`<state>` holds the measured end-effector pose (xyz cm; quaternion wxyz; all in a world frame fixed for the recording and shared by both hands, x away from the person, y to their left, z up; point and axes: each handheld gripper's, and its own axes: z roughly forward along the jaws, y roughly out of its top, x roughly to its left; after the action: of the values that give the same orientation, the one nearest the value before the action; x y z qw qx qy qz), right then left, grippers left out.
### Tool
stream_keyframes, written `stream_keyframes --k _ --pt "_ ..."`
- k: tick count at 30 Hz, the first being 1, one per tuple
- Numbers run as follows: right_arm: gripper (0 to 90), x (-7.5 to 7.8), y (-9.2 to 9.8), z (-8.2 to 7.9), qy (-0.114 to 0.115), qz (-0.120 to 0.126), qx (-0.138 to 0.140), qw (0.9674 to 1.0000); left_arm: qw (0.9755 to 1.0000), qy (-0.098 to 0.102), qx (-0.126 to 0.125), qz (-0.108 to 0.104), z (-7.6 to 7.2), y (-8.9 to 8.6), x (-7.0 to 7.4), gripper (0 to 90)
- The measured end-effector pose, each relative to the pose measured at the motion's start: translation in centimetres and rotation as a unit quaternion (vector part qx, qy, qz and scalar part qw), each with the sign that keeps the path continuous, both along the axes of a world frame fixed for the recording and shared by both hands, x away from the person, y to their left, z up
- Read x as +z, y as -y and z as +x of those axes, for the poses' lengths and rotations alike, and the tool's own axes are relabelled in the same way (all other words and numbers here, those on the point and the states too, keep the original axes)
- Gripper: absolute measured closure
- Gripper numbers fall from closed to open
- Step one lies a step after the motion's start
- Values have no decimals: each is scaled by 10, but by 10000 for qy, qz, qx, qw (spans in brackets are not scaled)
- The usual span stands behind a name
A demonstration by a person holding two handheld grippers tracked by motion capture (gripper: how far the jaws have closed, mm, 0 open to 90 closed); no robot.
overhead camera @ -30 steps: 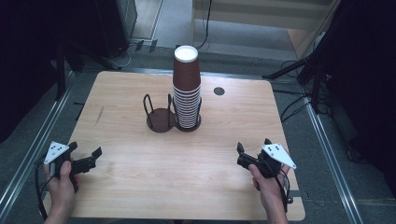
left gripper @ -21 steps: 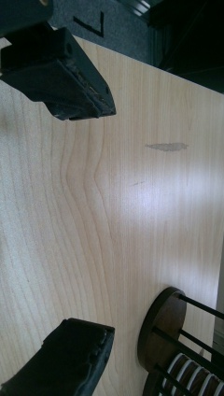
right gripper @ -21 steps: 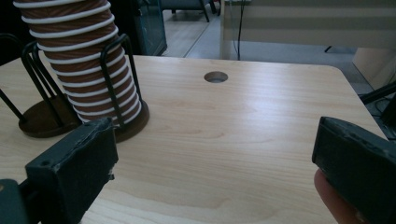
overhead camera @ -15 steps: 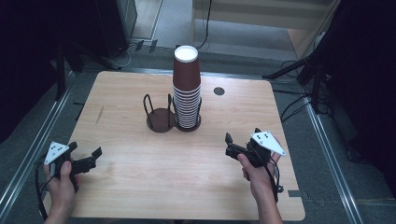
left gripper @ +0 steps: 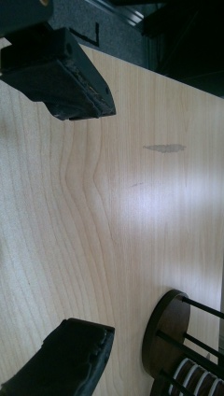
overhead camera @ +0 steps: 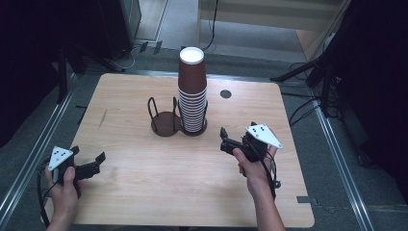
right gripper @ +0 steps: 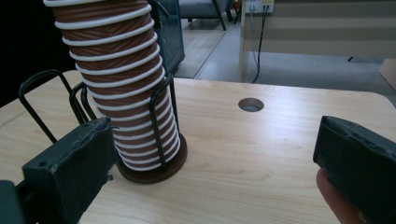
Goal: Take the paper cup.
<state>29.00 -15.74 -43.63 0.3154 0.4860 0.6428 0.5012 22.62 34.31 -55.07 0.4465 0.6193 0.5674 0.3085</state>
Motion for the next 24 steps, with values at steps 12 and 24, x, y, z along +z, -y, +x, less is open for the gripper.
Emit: stream_keyframes --k 12,24 --pt "0 17 -26 11 146 -61 164 9997 9999 -22 -45 -137 0 -3 0 0" --pt "0 29 -54 26 205 -119 258 9994 9997 -45 -88 -235 0 -5 0 0"
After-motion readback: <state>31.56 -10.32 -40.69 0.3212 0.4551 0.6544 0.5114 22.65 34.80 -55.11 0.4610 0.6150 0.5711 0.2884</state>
